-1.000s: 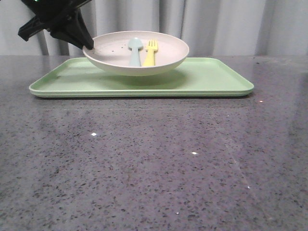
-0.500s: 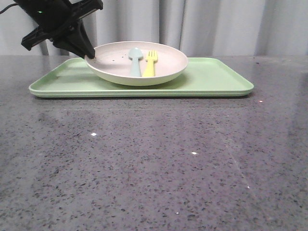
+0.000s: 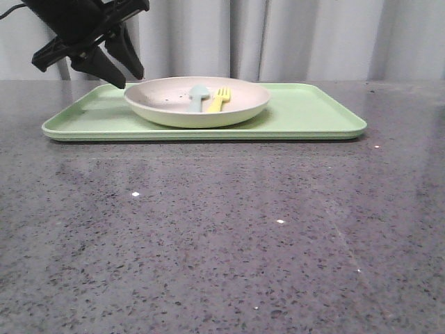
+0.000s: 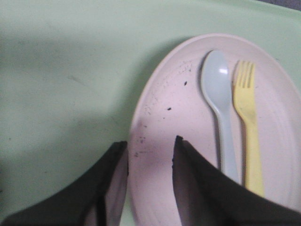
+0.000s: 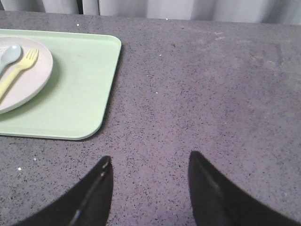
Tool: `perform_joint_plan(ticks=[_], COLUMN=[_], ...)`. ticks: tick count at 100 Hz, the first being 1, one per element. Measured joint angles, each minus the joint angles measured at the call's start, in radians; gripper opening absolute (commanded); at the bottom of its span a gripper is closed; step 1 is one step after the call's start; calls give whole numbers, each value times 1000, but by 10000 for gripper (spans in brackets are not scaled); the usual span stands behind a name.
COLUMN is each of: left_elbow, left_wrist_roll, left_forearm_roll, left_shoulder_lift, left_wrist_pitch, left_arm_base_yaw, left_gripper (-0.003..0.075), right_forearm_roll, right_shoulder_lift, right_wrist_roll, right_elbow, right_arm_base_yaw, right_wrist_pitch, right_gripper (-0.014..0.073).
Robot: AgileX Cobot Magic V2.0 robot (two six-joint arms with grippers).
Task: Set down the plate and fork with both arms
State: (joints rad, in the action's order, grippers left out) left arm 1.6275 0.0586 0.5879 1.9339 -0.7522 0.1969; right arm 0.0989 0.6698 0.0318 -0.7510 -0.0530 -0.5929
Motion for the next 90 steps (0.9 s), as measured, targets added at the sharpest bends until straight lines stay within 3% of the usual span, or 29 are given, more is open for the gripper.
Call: perform_joint_plan(ticks=[65,90], left_elbow=[1,-12], left_wrist_roll=[0,-2], left_forearm_roll=[-25,-152], left_shoulder_lift=[-55,-171], left_wrist_pitch=[4,-12], left_arm_base_yaw=[0,-10], left_gripper=[260,260], right_forearm_roll=[0,0], right_shoulder_lift=[0,0], right_wrist_roll=[0,0], right_elbow=[0,0], right_arm_base_yaw=[0,0], right_wrist_pitch=[0,0], right_gripper=[384,384])
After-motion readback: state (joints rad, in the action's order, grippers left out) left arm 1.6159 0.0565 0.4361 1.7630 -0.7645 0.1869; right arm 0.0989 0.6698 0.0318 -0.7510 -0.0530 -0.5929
